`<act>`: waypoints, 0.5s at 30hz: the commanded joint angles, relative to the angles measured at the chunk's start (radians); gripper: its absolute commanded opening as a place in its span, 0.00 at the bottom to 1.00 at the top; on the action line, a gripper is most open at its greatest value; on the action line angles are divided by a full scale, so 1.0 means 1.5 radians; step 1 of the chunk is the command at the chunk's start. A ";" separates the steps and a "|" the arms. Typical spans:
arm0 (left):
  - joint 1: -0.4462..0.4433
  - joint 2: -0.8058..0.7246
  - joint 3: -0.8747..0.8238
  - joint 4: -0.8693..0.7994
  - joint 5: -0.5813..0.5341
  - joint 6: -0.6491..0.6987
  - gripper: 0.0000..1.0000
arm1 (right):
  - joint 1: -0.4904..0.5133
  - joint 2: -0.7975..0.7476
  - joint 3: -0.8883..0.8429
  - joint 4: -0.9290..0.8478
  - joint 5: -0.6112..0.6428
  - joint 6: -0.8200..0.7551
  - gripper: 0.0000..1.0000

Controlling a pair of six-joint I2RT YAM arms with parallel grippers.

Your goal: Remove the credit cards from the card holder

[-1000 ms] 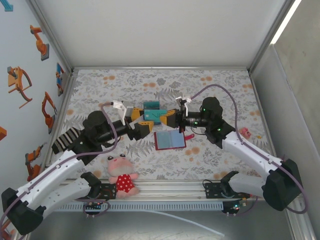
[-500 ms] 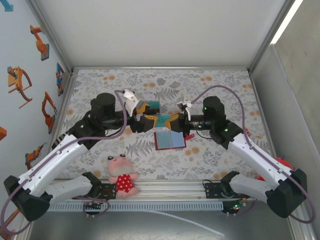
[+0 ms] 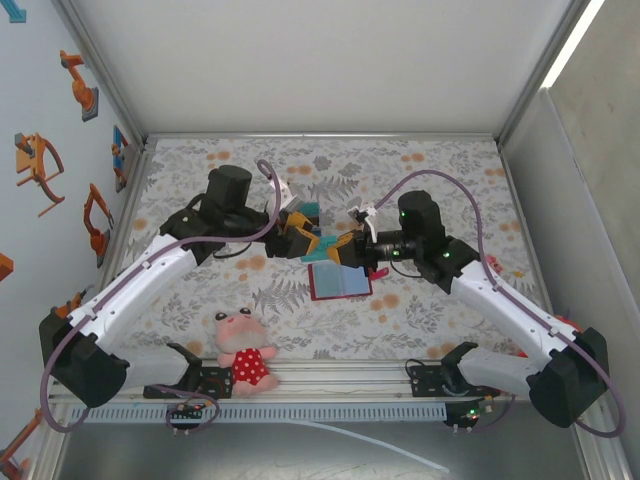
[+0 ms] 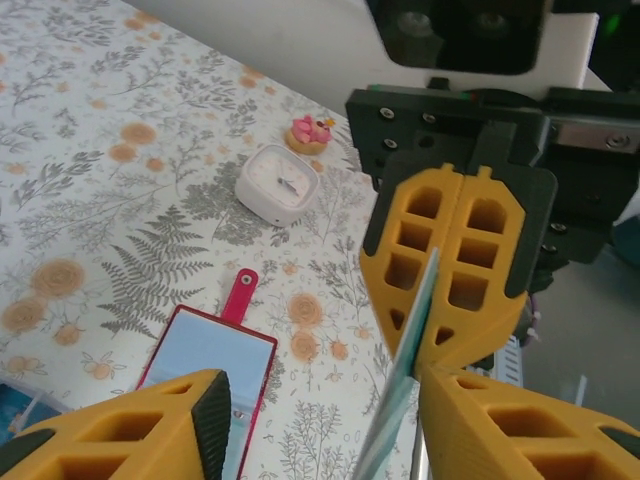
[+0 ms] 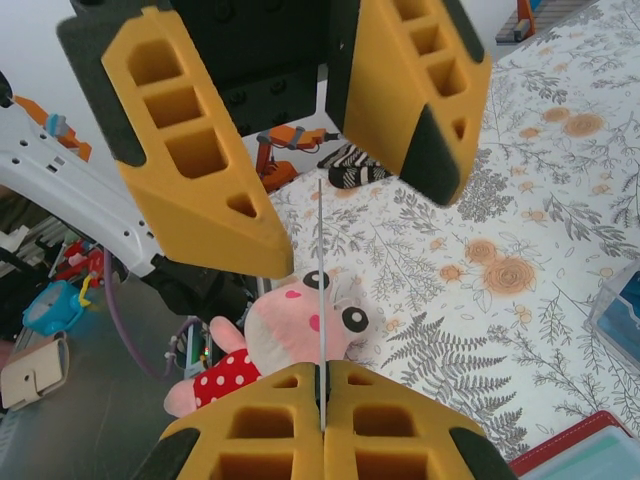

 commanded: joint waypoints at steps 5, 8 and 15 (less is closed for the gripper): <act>0.002 0.001 -0.006 -0.016 0.046 0.053 0.35 | 0.003 0.005 0.026 0.012 -0.017 -0.012 0.00; 0.001 0.000 -0.012 -0.003 0.046 0.064 0.16 | 0.002 0.007 0.025 0.011 -0.013 -0.011 0.00; 0.006 0.003 -0.016 0.000 -0.005 0.150 0.00 | 0.002 0.001 0.030 -0.008 0.037 -0.013 0.04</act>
